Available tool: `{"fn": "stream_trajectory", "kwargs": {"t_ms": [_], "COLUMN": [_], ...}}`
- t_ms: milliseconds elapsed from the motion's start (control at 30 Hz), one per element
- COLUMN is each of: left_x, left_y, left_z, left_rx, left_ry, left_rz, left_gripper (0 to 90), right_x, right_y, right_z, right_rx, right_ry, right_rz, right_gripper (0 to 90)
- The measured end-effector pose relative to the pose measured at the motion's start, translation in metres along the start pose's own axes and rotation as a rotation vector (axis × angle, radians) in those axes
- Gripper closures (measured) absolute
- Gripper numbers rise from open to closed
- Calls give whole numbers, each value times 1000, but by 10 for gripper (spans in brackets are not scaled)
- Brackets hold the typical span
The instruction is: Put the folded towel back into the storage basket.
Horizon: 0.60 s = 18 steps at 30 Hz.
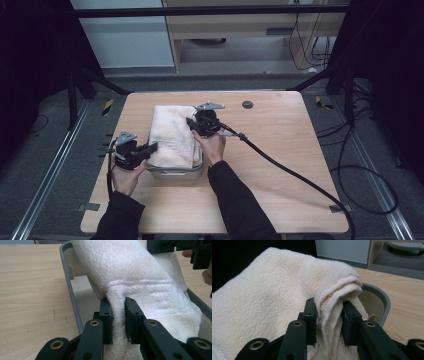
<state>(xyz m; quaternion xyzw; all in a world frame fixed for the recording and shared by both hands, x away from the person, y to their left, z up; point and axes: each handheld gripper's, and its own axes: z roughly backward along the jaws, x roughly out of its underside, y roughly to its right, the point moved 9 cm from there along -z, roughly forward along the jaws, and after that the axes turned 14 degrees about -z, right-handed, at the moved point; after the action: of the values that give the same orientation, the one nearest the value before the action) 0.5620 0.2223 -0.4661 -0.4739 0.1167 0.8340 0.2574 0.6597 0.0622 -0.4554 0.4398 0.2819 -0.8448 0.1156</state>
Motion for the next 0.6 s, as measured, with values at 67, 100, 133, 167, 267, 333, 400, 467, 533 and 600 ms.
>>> {"fn": "stream_trajectory", "kwargs": {"t_ms": [67, 100, 133, 167, 267, 333, 400, 467, 533, 600], "left_x": [1, 2, 3, 4, 6, 7, 9, 10, 12, 14], "left_y": [0, 0, 0, -1, -1, -1, 0, 0, -1, -1], "left_z": [-2, -3, -4, -5, -9, -11, -14, -16, -18, -19], "left_rx": [-3, -4, -5, -8, -21, -30, -37, -42, -50, -59], "left_ry": [-6, -11, -14, -18, -31, -43, -54, -62, -74, -83], "left_rz": [2, 2, 1, -1, -11, -23, -30, -33, -35, -38], "left_gripper": [771, 770, 770, 770, 768, 766, 765, 762, 754, 740], "right_x": [2, 3, 5, 6, 9, 11, 13, 15, 17, 18], "right_y": [2, 3, 4, 4, 7, 8, 10, 12, 13, 13], "right_z": [-2, -3, -4, -6, -9, -11, -14, -15, -16, -17], "right_rx": [6, 8, 11, 13, 21, 27, 34, 42, 46, 50], "right_ry": [-5, -6, -10, -12, -19, -28, -38, -43, -44, -46], "right_rz": [-6, -2, -3, -3, 6, 4, 10, 25, 33, 43], "right_gripper": [689, 687, 685, 683, 678, 673, 669, 664, 660, 654]}}
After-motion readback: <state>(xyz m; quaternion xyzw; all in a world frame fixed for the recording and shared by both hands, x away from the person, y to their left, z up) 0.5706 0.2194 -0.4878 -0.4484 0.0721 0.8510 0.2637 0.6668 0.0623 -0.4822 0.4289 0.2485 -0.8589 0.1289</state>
